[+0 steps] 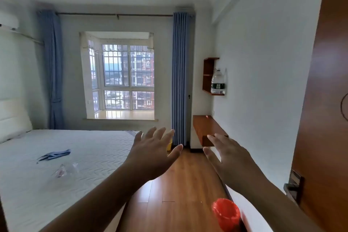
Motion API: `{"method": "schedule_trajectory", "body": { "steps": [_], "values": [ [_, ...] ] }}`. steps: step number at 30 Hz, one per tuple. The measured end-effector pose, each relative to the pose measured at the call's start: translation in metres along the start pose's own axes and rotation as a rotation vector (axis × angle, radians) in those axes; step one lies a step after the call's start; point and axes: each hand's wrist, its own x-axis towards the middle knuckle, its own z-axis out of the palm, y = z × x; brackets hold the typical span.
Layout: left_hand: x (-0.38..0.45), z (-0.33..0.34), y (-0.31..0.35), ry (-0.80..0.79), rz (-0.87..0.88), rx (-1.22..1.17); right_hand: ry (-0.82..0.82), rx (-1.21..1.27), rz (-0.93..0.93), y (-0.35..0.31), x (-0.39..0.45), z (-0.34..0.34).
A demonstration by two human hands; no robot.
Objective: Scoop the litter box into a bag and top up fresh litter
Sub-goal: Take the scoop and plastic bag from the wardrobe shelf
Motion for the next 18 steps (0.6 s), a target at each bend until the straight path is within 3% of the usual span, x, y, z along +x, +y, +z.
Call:
{"method": "schedule_trajectory", "body": {
  "steps": [9, 18],
  "values": [
    [0.081, 0.042, 0.023, 0.014, -0.035, 0.013, -0.002, 0.03, -0.042, 0.073, 0.078, 0.021],
    [0.115, 0.069, -0.01, -0.004, -0.109, 0.072, -0.083, 0.124, -0.124, 0.069, 0.144, 0.067]
  ]
}}
